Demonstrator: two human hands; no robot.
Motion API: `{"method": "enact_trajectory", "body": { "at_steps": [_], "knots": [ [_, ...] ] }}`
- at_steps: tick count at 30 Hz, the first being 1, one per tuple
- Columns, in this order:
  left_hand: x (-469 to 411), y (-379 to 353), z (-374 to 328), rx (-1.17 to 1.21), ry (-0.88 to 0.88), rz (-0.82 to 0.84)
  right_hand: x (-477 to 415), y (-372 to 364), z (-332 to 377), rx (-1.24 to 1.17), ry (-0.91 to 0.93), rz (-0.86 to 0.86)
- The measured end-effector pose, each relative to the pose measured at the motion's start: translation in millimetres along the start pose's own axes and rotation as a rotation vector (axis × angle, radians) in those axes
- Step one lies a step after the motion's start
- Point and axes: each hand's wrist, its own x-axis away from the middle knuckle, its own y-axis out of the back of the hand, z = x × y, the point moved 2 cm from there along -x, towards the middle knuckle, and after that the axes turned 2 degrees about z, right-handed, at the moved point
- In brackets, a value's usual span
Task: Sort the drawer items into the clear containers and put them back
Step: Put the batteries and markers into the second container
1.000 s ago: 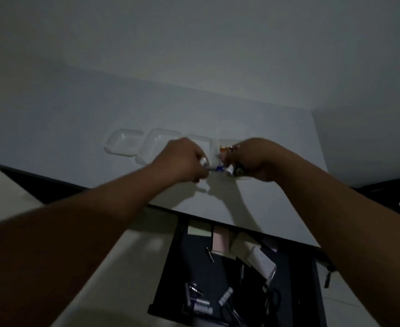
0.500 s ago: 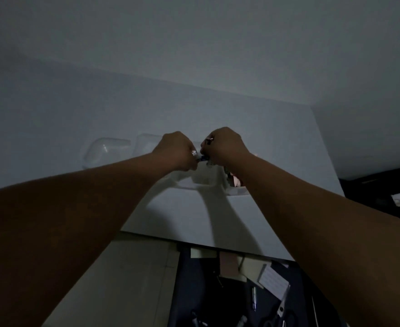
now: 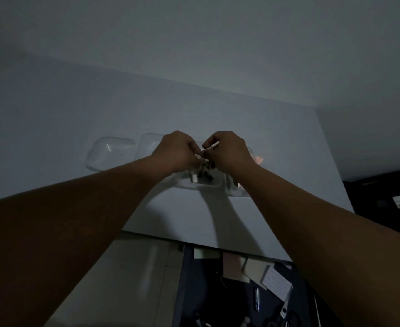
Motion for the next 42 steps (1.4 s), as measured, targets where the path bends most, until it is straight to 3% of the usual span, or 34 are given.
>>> {"method": "enact_trajectory", "body": {
  "at_steps": [7, 12, 15, 19, 24, 28, 32, 36, 42],
  "knots": [
    [1, 2, 1, 0.002, 0.003, -0.032, 4, 4, -7, -0.034, -0.032, -0.008],
    [34, 4, -14, -0.03, -0.088, -0.149, 33, 35, -5, -0.285, -0.071, 0.016],
    [82, -12, -25, 0.048, -0.191, -0.166, 81, 67, -9, -0.416, -0.057, 0.167],
    [165, -59, -30, 0.061, -0.4, -0.097, 163, 83, -47, -0.471, -0.048, 0.522],
    [228, -140, 6, -0.232, -0.256, 0.333, 241, 52, -130, -0.261, -0.082, 0.677],
    [245, -197, 45, -0.514, -0.151, 0.615, 275, -8, -188, 0.161, 0.105, 0.701],
    [236, -220, 58, -0.684, -0.145, 0.615, 283, -61, -218, 0.332, 0.253, 0.658],
    [222, -231, 54, -0.748, -0.203, 0.572, 274, -77, -220, 0.342, 0.344, 0.588],
    [226, -239, 61, -0.587, -0.23, 0.522, 271, -74, -218, 0.43, 0.442, 0.689]
  ]
}}
